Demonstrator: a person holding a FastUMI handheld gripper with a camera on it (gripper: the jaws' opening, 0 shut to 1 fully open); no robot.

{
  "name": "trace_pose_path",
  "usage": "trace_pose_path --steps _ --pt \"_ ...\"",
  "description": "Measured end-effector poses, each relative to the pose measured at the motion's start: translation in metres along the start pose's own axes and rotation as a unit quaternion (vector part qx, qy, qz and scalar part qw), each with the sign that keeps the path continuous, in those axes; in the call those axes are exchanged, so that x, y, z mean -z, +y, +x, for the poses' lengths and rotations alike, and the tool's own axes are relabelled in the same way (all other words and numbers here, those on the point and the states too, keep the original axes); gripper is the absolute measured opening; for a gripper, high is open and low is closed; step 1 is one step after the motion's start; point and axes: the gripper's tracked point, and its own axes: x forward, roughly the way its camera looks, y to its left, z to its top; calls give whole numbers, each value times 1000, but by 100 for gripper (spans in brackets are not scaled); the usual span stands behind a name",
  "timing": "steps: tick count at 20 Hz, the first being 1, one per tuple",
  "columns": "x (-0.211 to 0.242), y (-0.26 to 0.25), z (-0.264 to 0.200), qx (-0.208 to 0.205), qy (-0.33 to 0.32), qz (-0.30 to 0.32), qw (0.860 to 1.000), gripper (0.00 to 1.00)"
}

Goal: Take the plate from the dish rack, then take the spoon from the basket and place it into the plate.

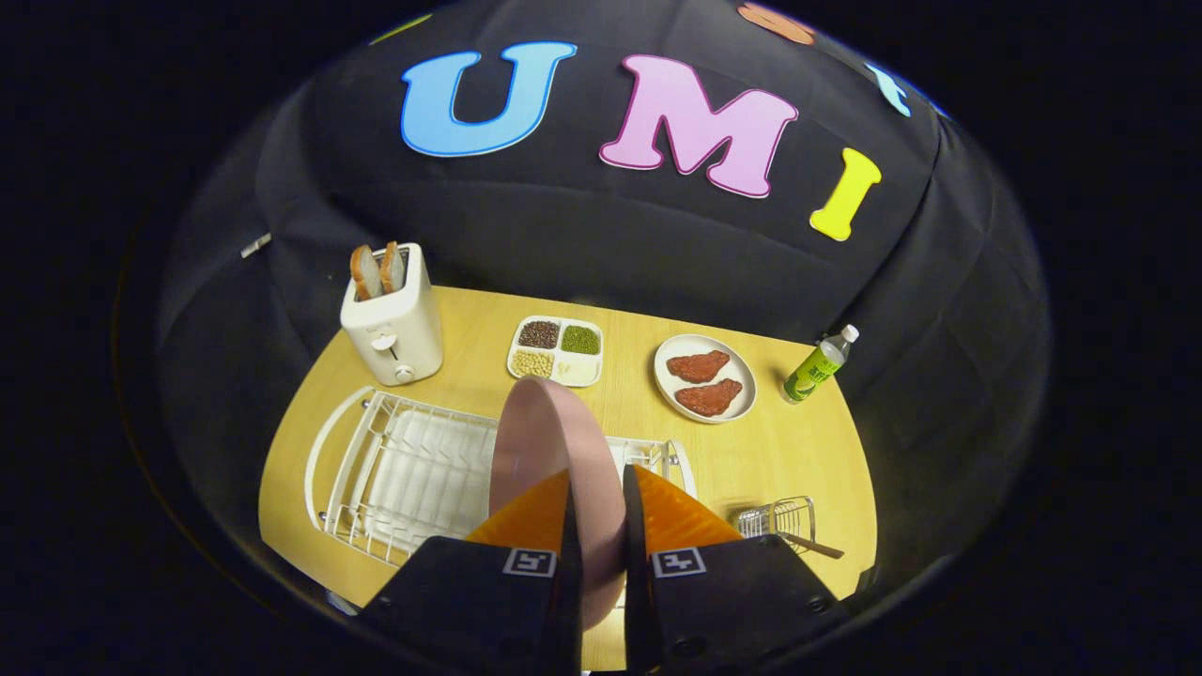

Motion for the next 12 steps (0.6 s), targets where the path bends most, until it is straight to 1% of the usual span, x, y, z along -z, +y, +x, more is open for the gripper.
trace_pose_path --steps 1,3,4,6,9,12 --pt "2 -3 -8 -17 0 10 1000 22" --pt "10 -6 -25 -67 -2 28 997 22" --pt "17 -12 -33 -85 -3 43 995 22" --pt "38 -26 -47 -107 4 70 992 22" --pt "88 -43 -65 -134 33 91 986 22" --pt "153 -51 -74 -155 74 116 978 22"
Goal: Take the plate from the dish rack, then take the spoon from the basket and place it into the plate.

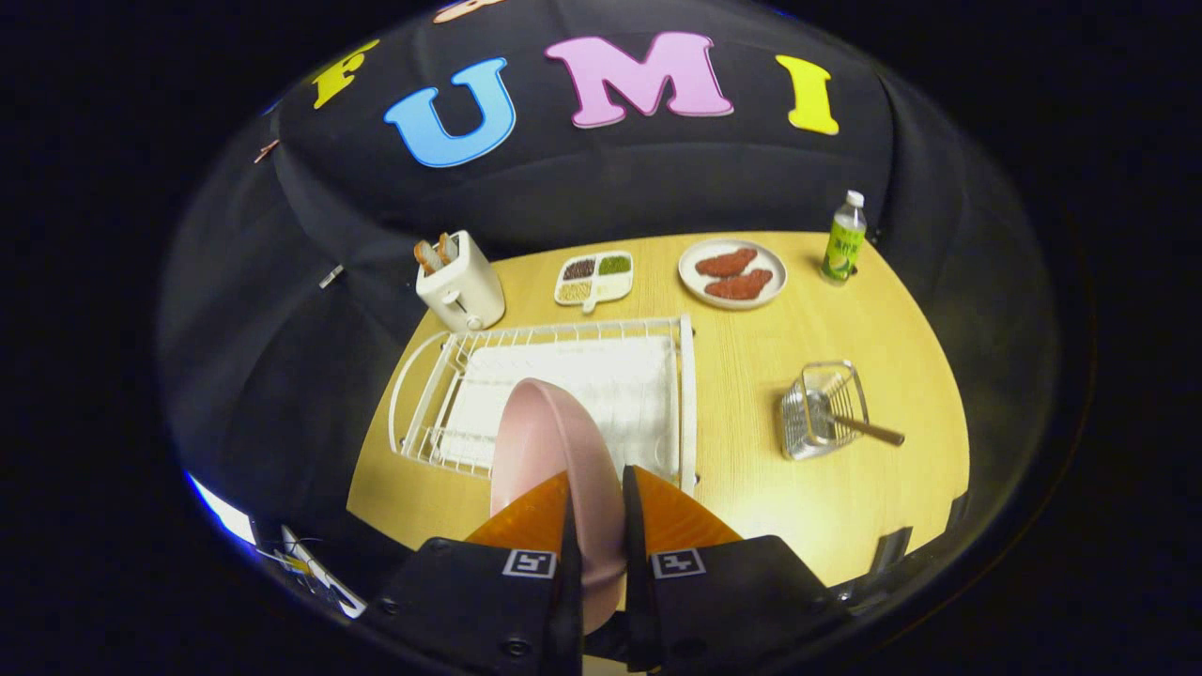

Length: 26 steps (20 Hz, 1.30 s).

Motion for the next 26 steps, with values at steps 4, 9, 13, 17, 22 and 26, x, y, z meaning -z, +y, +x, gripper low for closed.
trace_pose_path --steps 4,9,13,17,22,26 --pt "78 -4 13 -40 60 85 994 22" --pt "123 -28 54 -51 90 109 989 22" --pt "133 -38 88 -57 90 114 988 22" --pt "140 -37 109 -65 95 156 981 23" --pt "146 -58 120 -18 102 141 985 37" --pt "150 -87 120 43 99 71 992 49"
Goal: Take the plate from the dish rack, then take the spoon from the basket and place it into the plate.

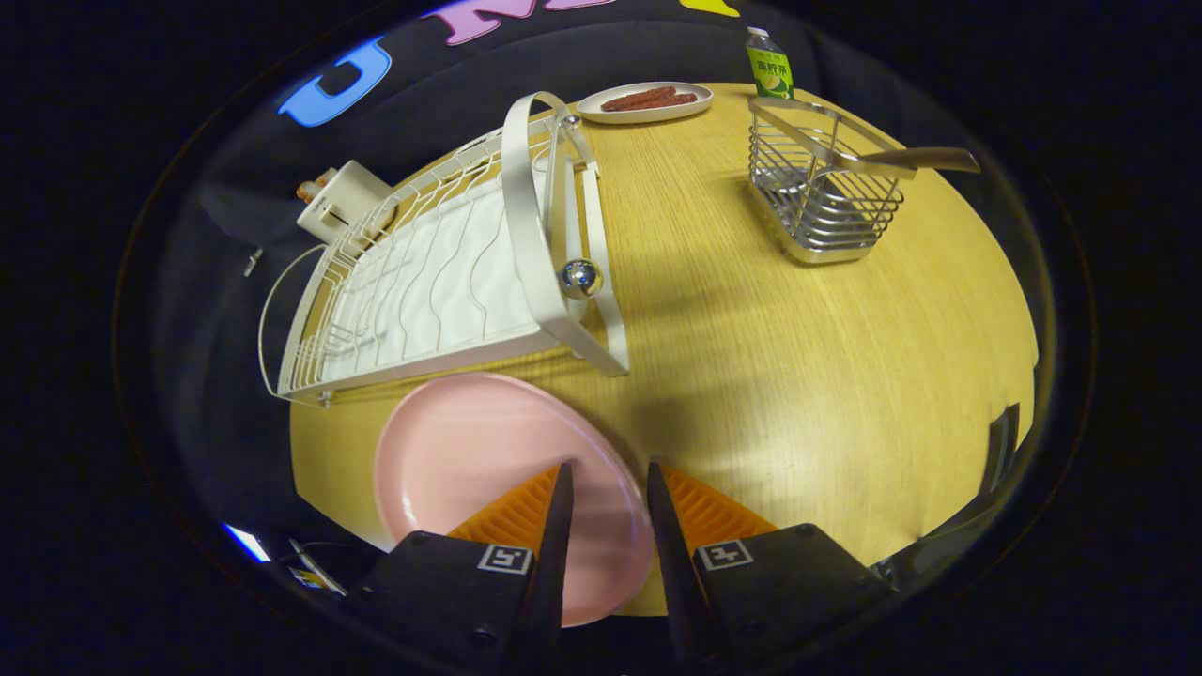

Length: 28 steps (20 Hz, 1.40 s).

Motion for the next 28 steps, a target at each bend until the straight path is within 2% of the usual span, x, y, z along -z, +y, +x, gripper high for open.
trace_pose_path --steps 1,2,3,7,10,14,17,21,25,28 --pt "-4 0 -4 0 -7 -6 1000 53" --pt "-7 -2 -8 2 -13 -15 1000 64" --pt "-12 -6 -14 6 -19 -30 999 68" --pt "-51 -14 -52 5 -73 -90 993 78" --pt "-99 -18 -100 -4 -137 -124 983 84" --pt "-167 -51 -156 30 -217 -159 963 85" --pt "-190 -92 -172 65 -226 -163 958 85" --pt "-192 -130 -145 78 -196 -170 963 86" --pt "-179 -141 -115 59 -160 -167 971 79" --pt "-178 -148 -95 57 -144 -168 974 69"
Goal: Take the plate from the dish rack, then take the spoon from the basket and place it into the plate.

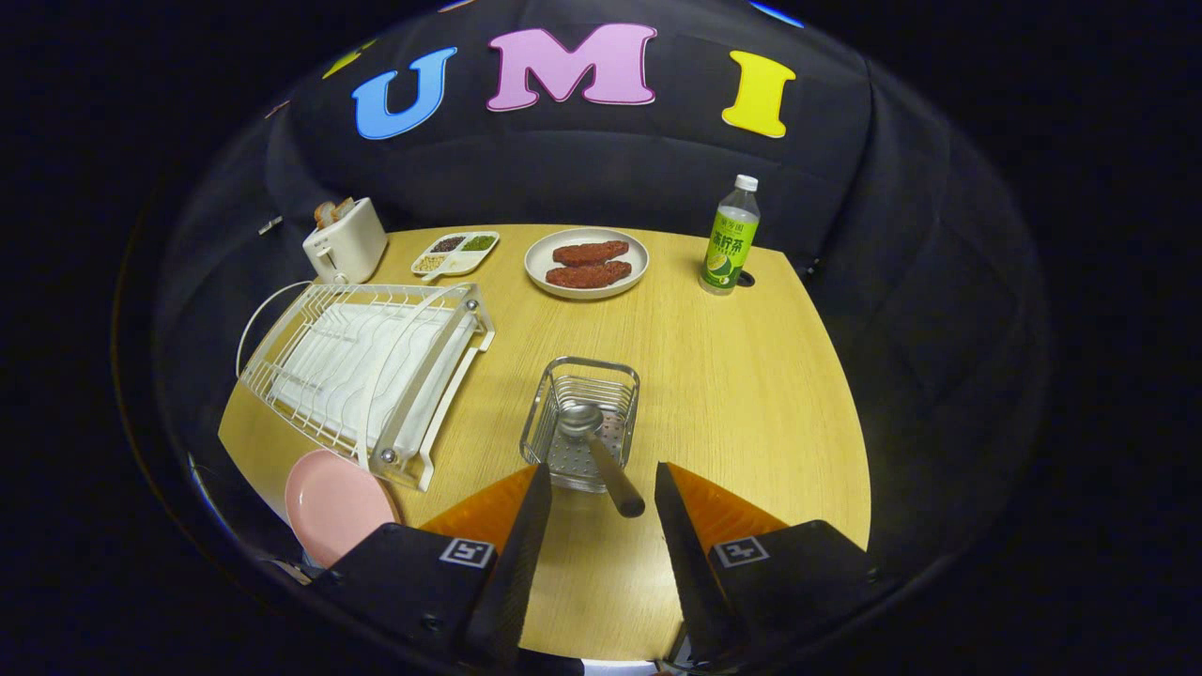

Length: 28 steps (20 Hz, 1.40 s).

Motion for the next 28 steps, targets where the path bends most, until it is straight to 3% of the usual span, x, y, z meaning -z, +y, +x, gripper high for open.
trace_pose_path --steps 1,4,5,7,10,17,28 --pt "2 -2 4 1 5 -1 1000 66" --pt "2 -3 9 -2 4 -2 1000 43" --pt "1 -3 10 -3 1 -3 1000 41" --pt "8 1 14 -11 19 -3 1000 24" --pt "7 12 13 -35 20 -7 999 15" --pt "-16 6 3 -28 -13 -1 1000 10" --pt "-120 8 -69 -6 -139 32 990 10"
